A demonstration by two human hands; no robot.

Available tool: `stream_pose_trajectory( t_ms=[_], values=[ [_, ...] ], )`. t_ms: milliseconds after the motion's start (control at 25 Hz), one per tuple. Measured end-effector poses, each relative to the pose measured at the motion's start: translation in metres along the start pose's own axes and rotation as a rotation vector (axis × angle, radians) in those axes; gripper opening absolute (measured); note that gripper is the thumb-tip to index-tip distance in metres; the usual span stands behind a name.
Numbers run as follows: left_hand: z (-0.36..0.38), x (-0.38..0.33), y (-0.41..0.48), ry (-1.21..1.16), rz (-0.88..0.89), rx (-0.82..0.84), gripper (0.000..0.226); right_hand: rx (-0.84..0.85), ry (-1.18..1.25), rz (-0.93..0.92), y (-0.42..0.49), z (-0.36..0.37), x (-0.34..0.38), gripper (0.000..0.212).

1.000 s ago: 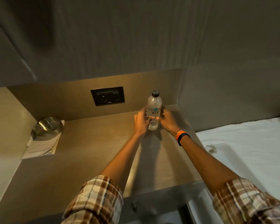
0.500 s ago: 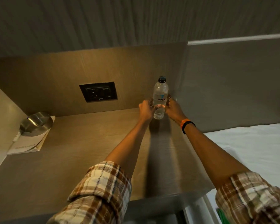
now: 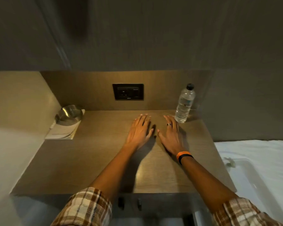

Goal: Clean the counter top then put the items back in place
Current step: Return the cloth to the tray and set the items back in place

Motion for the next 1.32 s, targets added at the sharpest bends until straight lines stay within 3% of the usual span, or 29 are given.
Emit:
stream_pose_trajectory(
  t_ms=[80, 280, 440, 560, 680, 840, 960, 1080, 1320],
  values=[
    [-0.025, 0.047, -0.045, 0.064, -0.066, -0.005, 0.062, 0.054, -0.095, -0.090, -0.006, 0.039, 0.045, 0.070],
    [-0.100, 0.191, -0.148, 0.225, -0.315, -0.097, 0.060, 0.251, -0.057, -0.229, -0.023, 0.158, 0.165, 0.064],
    [-0.137, 0.282, -0.185, 0.120, -0.556, -0.184, 0.074, 0.329, 0.038, -0.242, -0.021, 0.234, 0.244, 0.059],
    [-0.141, 0.320, -0.179, 0.036, -0.522, -0.186, 0.078, 0.316, 0.119, -0.286, -0.003, 0.270, 0.294, 0.045],
    [-0.142, 0.338, -0.166, -0.051, -0.475, -0.275, 0.059, 0.314, 0.117, -0.286, 0.022, 0.293, 0.307, 0.027],
    [-0.138, 0.341, -0.154, -0.074, -0.446, -0.271, 0.050, 0.341, 0.160, -0.274, 0.030, 0.294, 0.294, 0.011],
    [-0.124, 0.314, -0.133, -0.135, -0.396, -0.172, 0.024, 0.326, 0.181, -0.234, 0.020, 0.257, 0.262, 0.010],
    [-0.102, 0.259, -0.108, -0.283, -0.389, -0.099, 0.009, 0.287, 0.219, -0.190, 0.014, 0.206, 0.210, 0.008],
    [-0.056, 0.119, -0.057, -0.589, -0.312, -0.089, 0.012, 0.231, 0.179, -0.023, 0.019, 0.114, 0.088, 0.007]
  ],
)
Point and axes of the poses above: each hand's wrist, its own y-axis towards the middle knuckle, its own z-axis out of the palm, x = y × z, the point moved 8 cm from there along y, towards the middle knuckle, and after that the axes turned 11 degrees about z, right-handed, at the moved point
